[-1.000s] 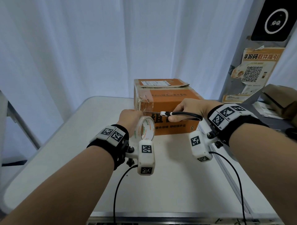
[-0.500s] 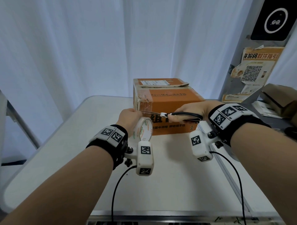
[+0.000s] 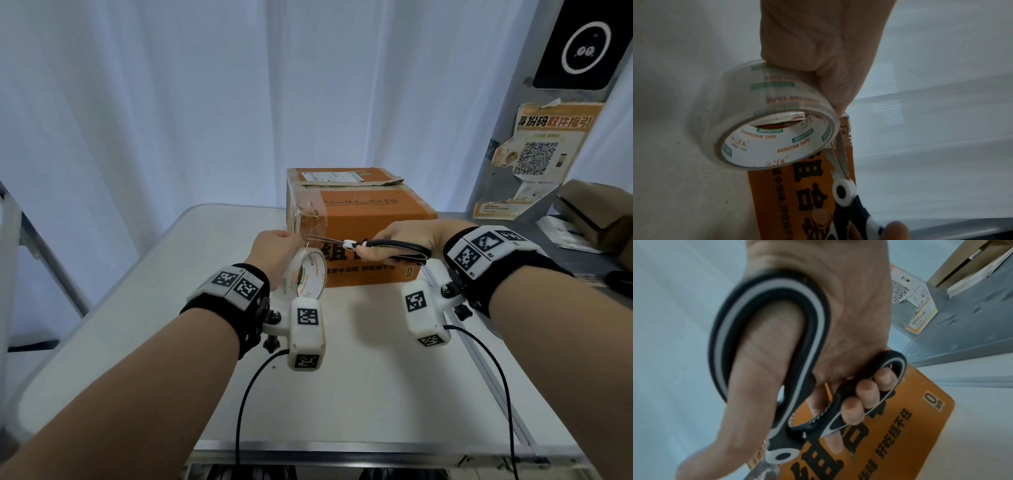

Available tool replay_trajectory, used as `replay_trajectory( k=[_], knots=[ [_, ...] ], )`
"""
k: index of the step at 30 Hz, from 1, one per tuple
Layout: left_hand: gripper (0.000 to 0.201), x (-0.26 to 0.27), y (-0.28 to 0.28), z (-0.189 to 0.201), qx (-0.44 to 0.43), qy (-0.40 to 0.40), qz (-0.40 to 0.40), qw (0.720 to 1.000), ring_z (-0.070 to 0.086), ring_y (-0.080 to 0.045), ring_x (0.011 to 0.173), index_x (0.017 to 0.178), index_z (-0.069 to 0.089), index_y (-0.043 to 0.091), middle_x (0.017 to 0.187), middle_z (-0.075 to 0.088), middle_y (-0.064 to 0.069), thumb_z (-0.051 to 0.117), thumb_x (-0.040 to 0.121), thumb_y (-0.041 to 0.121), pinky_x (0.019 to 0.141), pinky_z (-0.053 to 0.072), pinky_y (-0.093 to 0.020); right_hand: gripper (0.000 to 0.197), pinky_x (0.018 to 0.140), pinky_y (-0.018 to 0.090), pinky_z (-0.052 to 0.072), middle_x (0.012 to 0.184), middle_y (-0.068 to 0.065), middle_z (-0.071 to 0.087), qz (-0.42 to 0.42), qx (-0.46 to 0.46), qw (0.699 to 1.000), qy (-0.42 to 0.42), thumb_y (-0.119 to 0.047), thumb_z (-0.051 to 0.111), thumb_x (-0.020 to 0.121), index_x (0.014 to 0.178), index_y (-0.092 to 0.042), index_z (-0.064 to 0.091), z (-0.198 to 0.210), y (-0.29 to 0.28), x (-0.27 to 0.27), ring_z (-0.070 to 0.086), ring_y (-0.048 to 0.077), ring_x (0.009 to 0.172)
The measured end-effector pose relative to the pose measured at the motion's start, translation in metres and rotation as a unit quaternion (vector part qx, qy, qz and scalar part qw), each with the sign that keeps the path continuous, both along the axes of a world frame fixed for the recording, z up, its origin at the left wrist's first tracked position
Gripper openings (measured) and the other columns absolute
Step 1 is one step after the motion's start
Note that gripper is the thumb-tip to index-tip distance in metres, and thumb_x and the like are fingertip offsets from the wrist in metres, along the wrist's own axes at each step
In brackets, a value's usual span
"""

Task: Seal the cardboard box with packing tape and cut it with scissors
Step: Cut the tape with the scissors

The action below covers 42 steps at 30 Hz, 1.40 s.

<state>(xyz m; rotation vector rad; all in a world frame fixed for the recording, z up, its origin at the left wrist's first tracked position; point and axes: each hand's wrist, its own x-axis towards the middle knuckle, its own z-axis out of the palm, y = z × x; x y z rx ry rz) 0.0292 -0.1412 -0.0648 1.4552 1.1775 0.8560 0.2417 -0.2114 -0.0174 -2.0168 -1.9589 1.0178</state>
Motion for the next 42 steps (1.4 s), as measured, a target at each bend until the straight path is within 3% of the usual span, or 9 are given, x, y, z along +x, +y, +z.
replay_trajectory(
  k=[8,15,19,21,24,31,37,40,42],
  knots=[
    [0.007,-0.002,0.002,-0.002,-0.009,-0.009,-0.001,1.000,0.050,-0.018,0.057,0.088,0.063,0.006,0.081,0.055,-0.016,0.058,0.086,0.010,0.047,0.042,-0.021,0.055,0.056,0.027,0.039,0.044,-0.007,0.046,0.019,0.032,0.999,-0.030,-0.069,0.054,0.076,0.051,-0.021,0.048,0.002,0.005,-0.003,0.038,0.015,0.044],
    [0.001,0.000,0.006,-0.006,-0.022,-0.031,0.004,0.999,0.047,-0.020,0.059,0.083,0.060,0.008,0.078,0.050,-0.015,0.060,0.084,0.009,0.048,0.039,-0.023,0.055,0.060,0.029,0.036,0.051,-0.001,0.043,0.026,0.062,0.997,-0.035,-0.070,0.060,0.069,0.050,-0.019,0.050,0.003,0.006,-0.004,0.036,0.017,0.050],
    [0.010,0.002,0.010,-0.009,-0.036,-0.032,0.012,0.999,0.051,-0.018,0.060,0.077,0.057,0.006,0.073,0.055,-0.009,0.060,0.085,0.010,0.057,0.045,-0.028,0.068,0.061,0.028,0.033,0.062,0.006,0.040,0.031,0.085,0.995,-0.049,-0.075,0.058,0.061,0.066,-0.008,0.062,0.001,0.007,-0.003,0.036,0.018,0.059],
    [0.010,0.002,0.011,-0.011,-0.040,-0.032,0.017,0.999,0.053,-0.018,0.062,0.076,0.057,0.008,0.073,0.056,-0.006,0.060,0.085,0.012,0.062,0.047,-0.030,0.065,0.061,0.028,0.033,0.062,0.006,0.041,0.033,0.090,0.994,-0.053,-0.076,0.056,0.062,0.064,-0.011,0.062,-0.001,0.006,-0.003,0.037,0.018,0.058],
    [0.007,0.000,0.009,-0.010,-0.028,-0.040,0.006,0.999,0.048,-0.017,0.058,0.080,0.060,0.004,0.071,0.052,-0.010,0.061,0.083,0.010,0.051,0.041,-0.024,0.065,0.060,0.029,0.039,0.057,0.002,0.048,0.036,0.075,0.995,-0.063,-0.084,0.048,0.062,0.059,-0.020,0.058,-0.004,0.007,-0.005,0.041,0.020,0.056],
    [0.009,0.000,0.005,-0.010,-0.026,-0.044,0.013,0.999,0.049,-0.017,0.054,0.076,0.060,0.004,0.066,0.054,-0.011,0.064,0.082,0.010,0.047,0.041,-0.020,0.075,0.060,0.033,0.040,0.051,-0.001,0.049,0.032,0.052,0.998,-0.029,-0.080,0.045,0.067,0.084,-0.011,0.070,0.001,0.013,-0.021,0.039,0.019,0.047],
    [0.006,-0.002,0.000,-0.019,-0.023,-0.037,0.011,0.999,0.052,-0.017,0.056,0.085,0.065,0.003,0.070,0.058,-0.013,0.063,0.083,0.008,0.045,0.044,-0.017,0.055,0.057,0.026,0.034,0.052,-0.001,0.045,0.033,0.081,0.994,-0.058,-0.066,0.054,0.077,0.059,-0.014,0.059,0.003,0.011,-0.022,0.037,0.014,0.048],
    [0.010,-0.002,0.003,-0.019,-0.003,-0.015,0.012,1.000,0.053,-0.021,0.061,0.084,0.066,0.001,0.072,0.058,-0.014,0.063,0.083,0.011,0.053,0.044,-0.024,0.058,0.055,0.026,0.040,0.050,-0.003,0.050,0.036,0.059,0.996,-0.057,-0.071,0.054,0.071,0.065,-0.014,0.058,-0.002,0.010,-0.019,0.041,0.014,0.046],
    [0.013,-0.004,0.007,-0.016,0.047,0.029,0.012,0.998,0.050,-0.020,0.064,0.085,0.067,0.000,0.074,0.056,-0.013,0.062,0.084,0.012,0.054,0.041,-0.024,0.060,0.060,0.026,0.045,0.062,-0.003,0.059,0.026,0.040,0.997,-0.062,-0.073,0.055,0.067,0.084,-0.016,0.065,-0.004,0.007,-0.018,0.051,0.014,0.054]
  ],
)
